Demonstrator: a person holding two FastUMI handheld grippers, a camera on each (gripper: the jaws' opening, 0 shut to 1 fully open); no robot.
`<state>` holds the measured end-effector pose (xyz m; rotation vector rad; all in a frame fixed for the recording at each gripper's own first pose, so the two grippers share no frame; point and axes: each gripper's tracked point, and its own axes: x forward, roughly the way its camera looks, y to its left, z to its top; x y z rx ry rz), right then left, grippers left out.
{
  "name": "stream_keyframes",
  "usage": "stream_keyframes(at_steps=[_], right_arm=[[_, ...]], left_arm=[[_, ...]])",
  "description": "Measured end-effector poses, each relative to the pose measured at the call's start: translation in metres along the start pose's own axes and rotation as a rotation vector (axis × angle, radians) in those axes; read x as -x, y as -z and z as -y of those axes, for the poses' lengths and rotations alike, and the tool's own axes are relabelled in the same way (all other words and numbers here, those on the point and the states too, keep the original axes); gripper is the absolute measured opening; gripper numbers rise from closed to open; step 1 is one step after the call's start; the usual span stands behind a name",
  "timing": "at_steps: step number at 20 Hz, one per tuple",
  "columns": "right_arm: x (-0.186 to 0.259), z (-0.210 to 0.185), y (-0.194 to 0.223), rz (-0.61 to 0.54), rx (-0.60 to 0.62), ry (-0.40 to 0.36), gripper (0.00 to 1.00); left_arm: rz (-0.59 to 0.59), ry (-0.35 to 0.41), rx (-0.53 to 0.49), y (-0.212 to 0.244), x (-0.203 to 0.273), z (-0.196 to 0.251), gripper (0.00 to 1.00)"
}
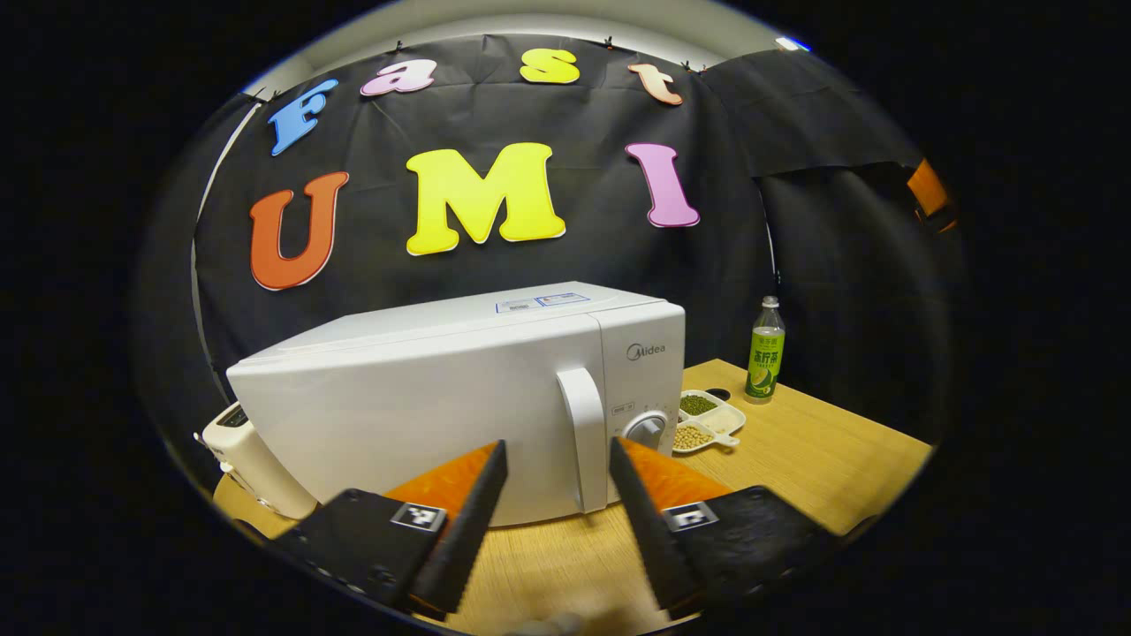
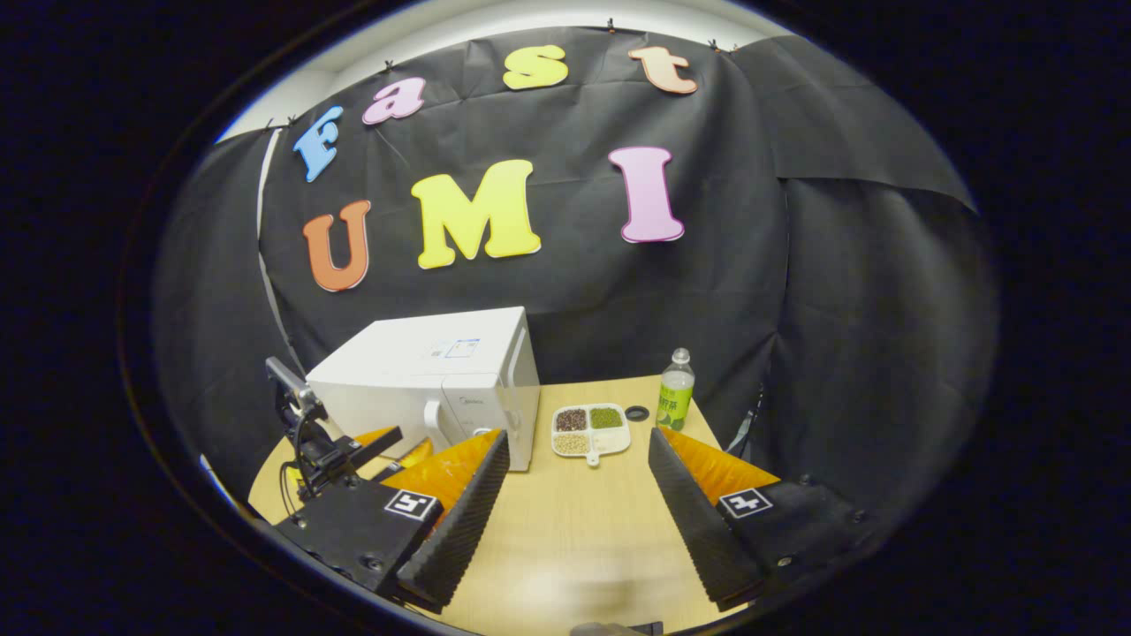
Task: Open the microwave oven with the left hand, put the food in, and close the microwave oven.
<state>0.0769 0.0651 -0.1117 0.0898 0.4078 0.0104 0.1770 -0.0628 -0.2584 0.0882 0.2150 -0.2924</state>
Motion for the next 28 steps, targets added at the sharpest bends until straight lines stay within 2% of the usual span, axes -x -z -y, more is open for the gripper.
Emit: stream_keyframes(at_steps=[1, 2, 3, 9, 10, 11, 12, 13, 14, 15, 16, 19, 20, 21, 22, 26, 28], right_arm=[[0.003, -0.001, 0.002, 0.005, 0.007, 0.001, 1.00], [0.007, -0.002, 0.002, 0.009, 0.011, 0.000, 0.92], [0.009, -0.004, 0.005, 0.012, 0.012, -0.002, 1.00], [0.028, -0.028, 0.010, 0.068, -0.017, -0.021, 1.00], [0.033, -0.033, 0.008, 0.080, -0.016, -0.025, 0.92], [0.038, -0.037, 0.007, 0.095, -0.010, -0.029, 1.00], [0.043, -0.042, 0.004, 0.113, -0.003, -0.031, 0.92], [0.048, -0.047, 0.000, 0.131, 0.005, -0.035, 1.00], [0.053, -0.051, -0.002, 0.147, 0.013, -0.036, 1.00], [0.058, -0.056, -0.005, 0.164, 0.020, -0.041, 0.92], [0.064, -0.060, -0.008, 0.176, 0.023, -0.047, 1.00], [0.082, -0.070, -0.020, 0.231, 0.039, -0.058, 1.00], [0.087, -0.072, -0.025, 0.251, 0.045, -0.058, 0.92], [0.093, -0.074, -0.029, 0.266, 0.047, -0.059, 1.00], [0.098, -0.076, -0.033, 0.282, 0.045, -0.060, 0.92], [0.112, -0.085, -0.050, 0.335, 0.030, -0.071, 0.92], [0.115, -0.087, -0.054, 0.350, 0.037, -0.069, 0.91]], left_arm=[[0.003, -0.038, -0.030, -0.001, 0.008, -0.005, 0.89], [0.001, -0.046, -0.041, -0.002, 0.016, -0.007, 0.96], [0.005, -0.036, -0.031, -0.005, 0.025, -0.004, 0.96], [0.053, -0.029, 0.030, -0.054, 0.103, -0.013, 0.96], [0.062, -0.027, 0.039, -0.066, 0.120, -0.018, 0.96], [0.076, -0.028, 0.050, -0.078, 0.137, -0.025, 0.96], [0.088, -0.029, 0.059, -0.089, 0.151, -0.031, 0.96], [0.099, -0.035, 0.065, -0.100, 0.165, -0.038, 0.96], [0.115, -0.054, 0.066, -0.109, 0.180, -0.047, 0.96], [0.138, -0.072, 0.065, -0.120, 0.194, -0.058, 0.96], [0.152, -0.075, 0.061, -0.129, 0.207, -0.064, 0.96], [0.180, -0.102, 0.063, -0.146, 0.240, -0.082, 0.96], [0.185, -0.114, 0.074, -0.151, 0.249, -0.088, 0.96], [0.193, -0.129, 0.087, -0.156, 0.257, -0.094, 0.96], [0.200, -0.147, 0.097, -0.162, 0.264, -0.100, 0.96], [0.241, -0.219, 0.120, -0.183, 0.282, -0.119, 0.96], [0.261, -0.224, 0.127, -0.192, 0.289, -0.121, 0.95]])
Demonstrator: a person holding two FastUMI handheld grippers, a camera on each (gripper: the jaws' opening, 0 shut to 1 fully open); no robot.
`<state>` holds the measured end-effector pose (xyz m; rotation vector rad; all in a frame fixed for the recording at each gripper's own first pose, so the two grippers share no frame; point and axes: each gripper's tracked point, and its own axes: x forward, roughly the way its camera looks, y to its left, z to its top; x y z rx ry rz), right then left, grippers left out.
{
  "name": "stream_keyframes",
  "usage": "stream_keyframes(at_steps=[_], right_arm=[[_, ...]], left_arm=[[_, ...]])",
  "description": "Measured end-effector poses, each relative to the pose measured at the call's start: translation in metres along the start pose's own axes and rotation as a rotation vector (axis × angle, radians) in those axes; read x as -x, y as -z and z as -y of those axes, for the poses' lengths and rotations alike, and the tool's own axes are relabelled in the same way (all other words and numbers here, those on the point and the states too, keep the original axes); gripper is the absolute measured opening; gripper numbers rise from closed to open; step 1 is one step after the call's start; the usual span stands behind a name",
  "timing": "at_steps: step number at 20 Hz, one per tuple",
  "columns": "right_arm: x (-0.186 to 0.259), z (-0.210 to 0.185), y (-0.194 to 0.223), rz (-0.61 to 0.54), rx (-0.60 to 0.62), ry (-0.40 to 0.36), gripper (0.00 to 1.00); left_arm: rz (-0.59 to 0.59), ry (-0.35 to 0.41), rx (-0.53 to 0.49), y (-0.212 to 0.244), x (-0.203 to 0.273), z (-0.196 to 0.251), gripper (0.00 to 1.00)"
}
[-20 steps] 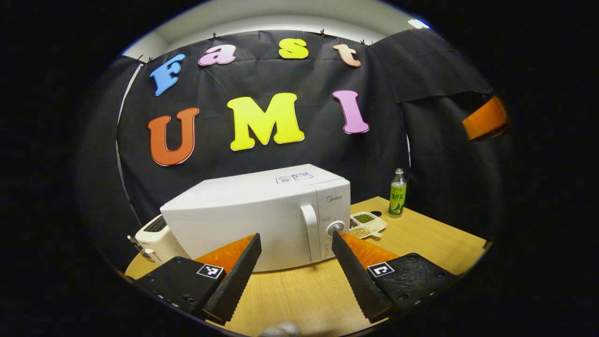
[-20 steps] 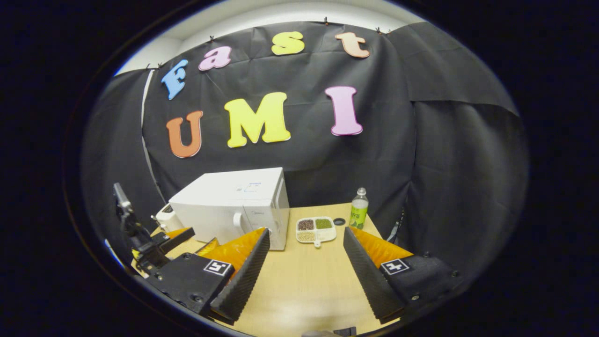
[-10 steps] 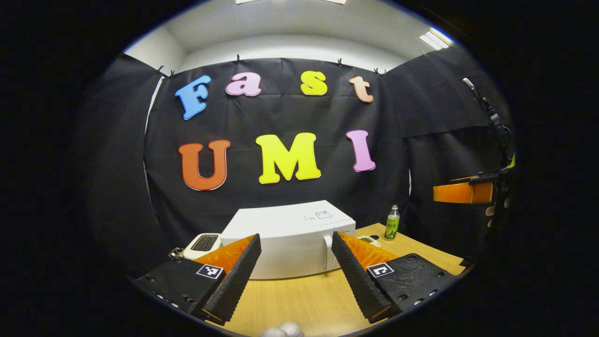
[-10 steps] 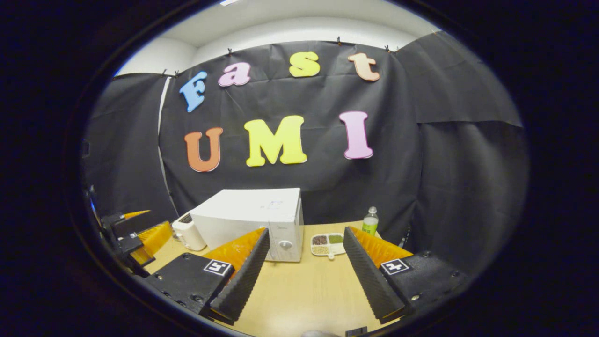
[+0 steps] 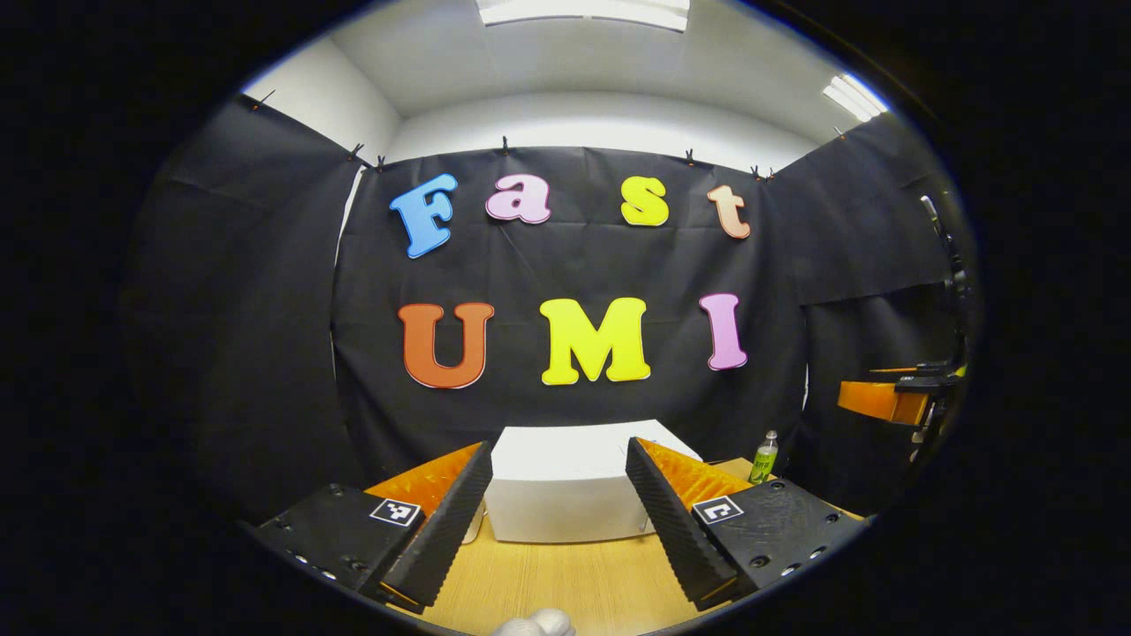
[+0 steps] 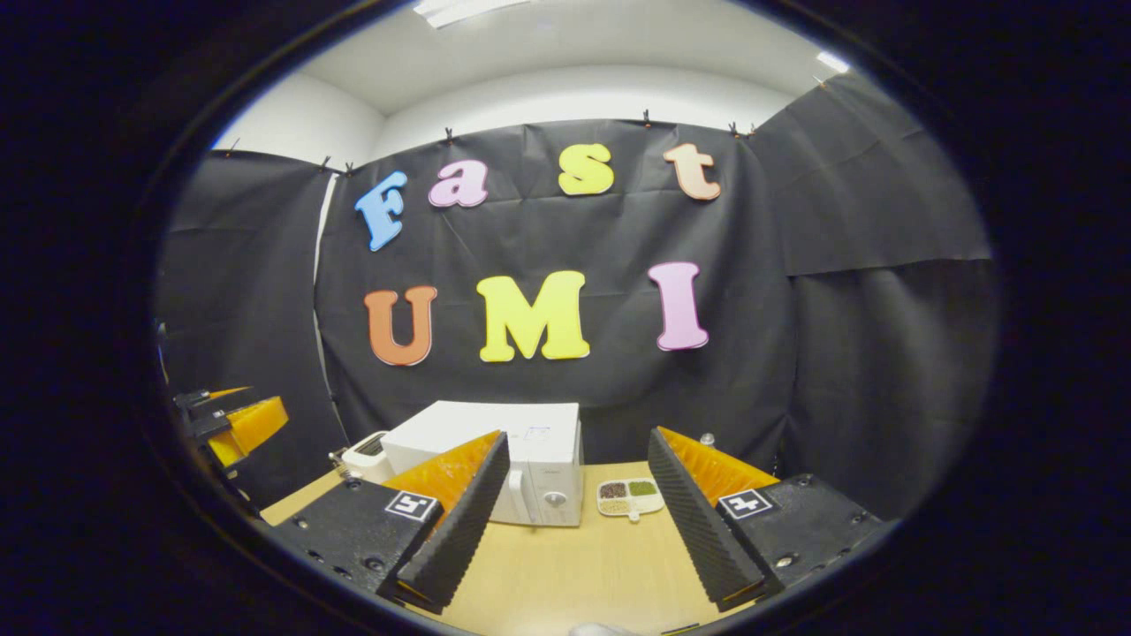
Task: Open the microwave oven with the left hand, put the food in, and close the microwave oven.
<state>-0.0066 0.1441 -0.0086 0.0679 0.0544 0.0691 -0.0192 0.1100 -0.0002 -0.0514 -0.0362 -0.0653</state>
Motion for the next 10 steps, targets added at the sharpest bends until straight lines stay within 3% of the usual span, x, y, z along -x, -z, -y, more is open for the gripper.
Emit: stream_keyframes(at_steps=[5, 6, 7, 8, 10], right_arm=[[0.004, -0.008, -0.007, 0.026, 0.037, 0.006, 0.92], [0.003, -0.009, -0.007, 0.028, 0.042, 0.005, 1.00], [0.004, -0.013, -0.007, 0.028, 0.041, -0.001, 1.00], [0.004, -0.013, -0.009, 0.031, 0.039, 0.001, 0.92], [0.003, -0.012, -0.015, 0.042, 0.030, 0.002, 0.92]], left_arm=[[0.005, -0.013, 0.022, -0.008, -0.002, -0.004, 0.96], [0.001, -0.014, 0.029, -0.009, -0.002, -0.004, 0.96], [0.001, -0.015, 0.032, -0.008, -0.003, -0.003, 0.96], [0.000, -0.020, 0.029, -0.010, -0.004, -0.004, 0.88], [0.003, -0.022, 0.016, -0.011, -0.005, -0.006, 0.88]])
